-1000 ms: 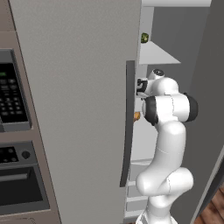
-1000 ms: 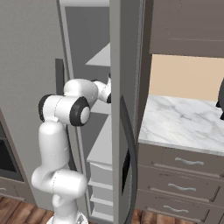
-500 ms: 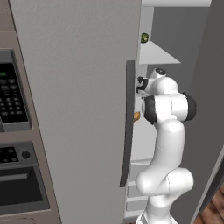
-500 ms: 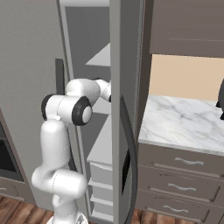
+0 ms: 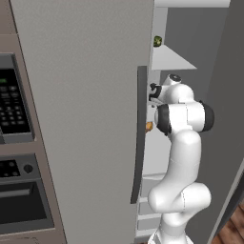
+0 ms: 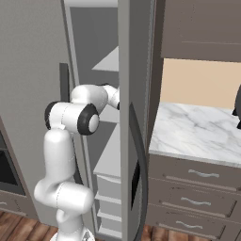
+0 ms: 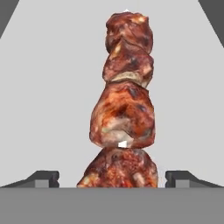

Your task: Store the kebab skewer in the freezer for long-term storage. Close the freezer door after placing the cooked food.

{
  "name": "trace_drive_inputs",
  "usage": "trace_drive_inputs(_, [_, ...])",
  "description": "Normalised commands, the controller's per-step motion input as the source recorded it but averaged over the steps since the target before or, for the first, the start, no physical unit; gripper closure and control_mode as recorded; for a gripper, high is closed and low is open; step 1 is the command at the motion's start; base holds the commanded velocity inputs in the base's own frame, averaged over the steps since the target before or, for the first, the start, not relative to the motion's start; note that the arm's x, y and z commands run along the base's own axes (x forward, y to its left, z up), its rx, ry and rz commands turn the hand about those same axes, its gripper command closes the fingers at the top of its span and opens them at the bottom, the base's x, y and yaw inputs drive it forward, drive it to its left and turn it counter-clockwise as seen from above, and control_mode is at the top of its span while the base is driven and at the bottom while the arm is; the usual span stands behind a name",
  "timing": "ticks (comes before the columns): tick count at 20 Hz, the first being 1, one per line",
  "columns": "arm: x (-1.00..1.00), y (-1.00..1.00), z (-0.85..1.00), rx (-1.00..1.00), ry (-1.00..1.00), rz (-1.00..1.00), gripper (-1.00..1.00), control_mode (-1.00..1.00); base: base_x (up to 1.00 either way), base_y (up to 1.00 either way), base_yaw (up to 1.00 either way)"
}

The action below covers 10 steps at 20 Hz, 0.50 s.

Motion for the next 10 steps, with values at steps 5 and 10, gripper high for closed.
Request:
trace_drive_inputs(5, [0.0,0.04,0.0,0.0,-0.01,0.0,-1.0,-1.0,0.0,0.0,0.0])
trace_drive_inputs(10, [-0.15,0.05,0.0,-0.01,0.0,-0.02,-1.0,-1.0,0.0,0.0,0.0])
